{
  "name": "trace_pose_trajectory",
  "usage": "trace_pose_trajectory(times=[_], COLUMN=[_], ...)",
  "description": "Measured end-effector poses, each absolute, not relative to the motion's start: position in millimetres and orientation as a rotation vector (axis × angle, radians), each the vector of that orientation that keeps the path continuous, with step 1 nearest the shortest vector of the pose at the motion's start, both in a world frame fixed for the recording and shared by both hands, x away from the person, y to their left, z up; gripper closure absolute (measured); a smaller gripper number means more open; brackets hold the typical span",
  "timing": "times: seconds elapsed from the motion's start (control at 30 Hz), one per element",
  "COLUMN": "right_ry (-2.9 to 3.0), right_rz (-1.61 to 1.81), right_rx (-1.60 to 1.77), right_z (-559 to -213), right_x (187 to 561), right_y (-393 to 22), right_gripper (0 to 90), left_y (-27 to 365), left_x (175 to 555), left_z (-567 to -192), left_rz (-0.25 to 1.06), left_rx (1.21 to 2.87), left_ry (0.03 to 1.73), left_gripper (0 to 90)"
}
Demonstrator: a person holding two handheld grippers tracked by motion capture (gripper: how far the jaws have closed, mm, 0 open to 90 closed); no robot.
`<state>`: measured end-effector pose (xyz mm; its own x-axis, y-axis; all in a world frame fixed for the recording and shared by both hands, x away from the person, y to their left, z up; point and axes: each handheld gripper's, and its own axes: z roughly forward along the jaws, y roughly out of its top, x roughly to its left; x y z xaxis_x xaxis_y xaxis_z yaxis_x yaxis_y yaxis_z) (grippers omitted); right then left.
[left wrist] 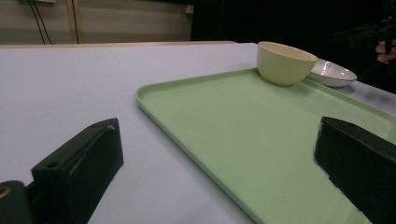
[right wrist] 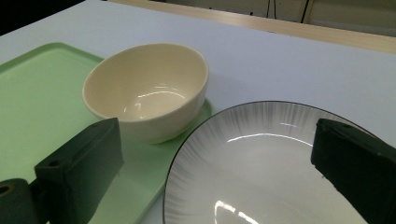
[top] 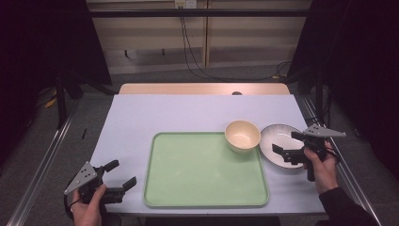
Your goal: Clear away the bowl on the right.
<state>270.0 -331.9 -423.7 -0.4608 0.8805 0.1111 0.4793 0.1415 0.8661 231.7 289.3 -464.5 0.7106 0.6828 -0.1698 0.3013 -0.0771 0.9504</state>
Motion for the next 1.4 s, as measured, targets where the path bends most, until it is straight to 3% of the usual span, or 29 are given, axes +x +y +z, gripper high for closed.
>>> trace_pose_trajectory(times=[0.8,1.4], right_ry=[2.008,2.048], right_rz=[1.297,1.290], right_rx=[1.301,1.279], right_z=[-439,-446], right_x=[222,209], right_y=[-335,-333], right_gripper=[1.7,1.5], left_y=[290,289], left_x=[231,231], left_z=[-465,-465], left_rz=[0.384,0.379], left_rx=[1.664,1.666], left_ry=[0.804,0.804], left_gripper=[1.4,1.4])
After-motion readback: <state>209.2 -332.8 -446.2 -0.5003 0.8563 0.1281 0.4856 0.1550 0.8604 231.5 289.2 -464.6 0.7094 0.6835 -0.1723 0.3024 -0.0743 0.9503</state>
